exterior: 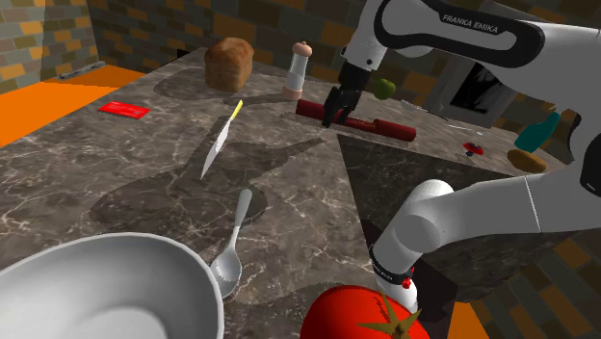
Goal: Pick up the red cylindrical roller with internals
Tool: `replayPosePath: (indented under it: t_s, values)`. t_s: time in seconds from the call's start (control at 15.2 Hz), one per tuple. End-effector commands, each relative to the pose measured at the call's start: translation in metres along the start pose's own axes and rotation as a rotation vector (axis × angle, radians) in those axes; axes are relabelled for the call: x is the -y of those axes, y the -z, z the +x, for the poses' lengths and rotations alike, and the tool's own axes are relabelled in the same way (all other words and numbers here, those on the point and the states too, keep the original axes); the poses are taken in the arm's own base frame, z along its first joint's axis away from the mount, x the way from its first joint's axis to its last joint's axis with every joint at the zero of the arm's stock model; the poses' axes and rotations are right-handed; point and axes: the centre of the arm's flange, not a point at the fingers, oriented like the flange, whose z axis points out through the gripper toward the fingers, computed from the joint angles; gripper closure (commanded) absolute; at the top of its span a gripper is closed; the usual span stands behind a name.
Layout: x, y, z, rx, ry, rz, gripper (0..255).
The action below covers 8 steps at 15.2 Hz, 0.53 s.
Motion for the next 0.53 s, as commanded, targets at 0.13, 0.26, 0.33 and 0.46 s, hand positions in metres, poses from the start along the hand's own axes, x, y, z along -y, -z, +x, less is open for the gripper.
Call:
replayPosePath:
  t_s: [0.13, 0.26, 0.33, 0.46]
  values:
    - [-0.023, 0.004, -0.004, 0.011, 0.081, -0.014, 0]
    - [-0.047, 0.008, -0.007, 0.021, 0.163, -0.028, 0]
    - [-0.058, 0.01, -0.008, 0.027, 0.203, -0.035, 0]
    - [-0.082, 0.015, -0.007, 0.037, 0.285, -0.049, 0]
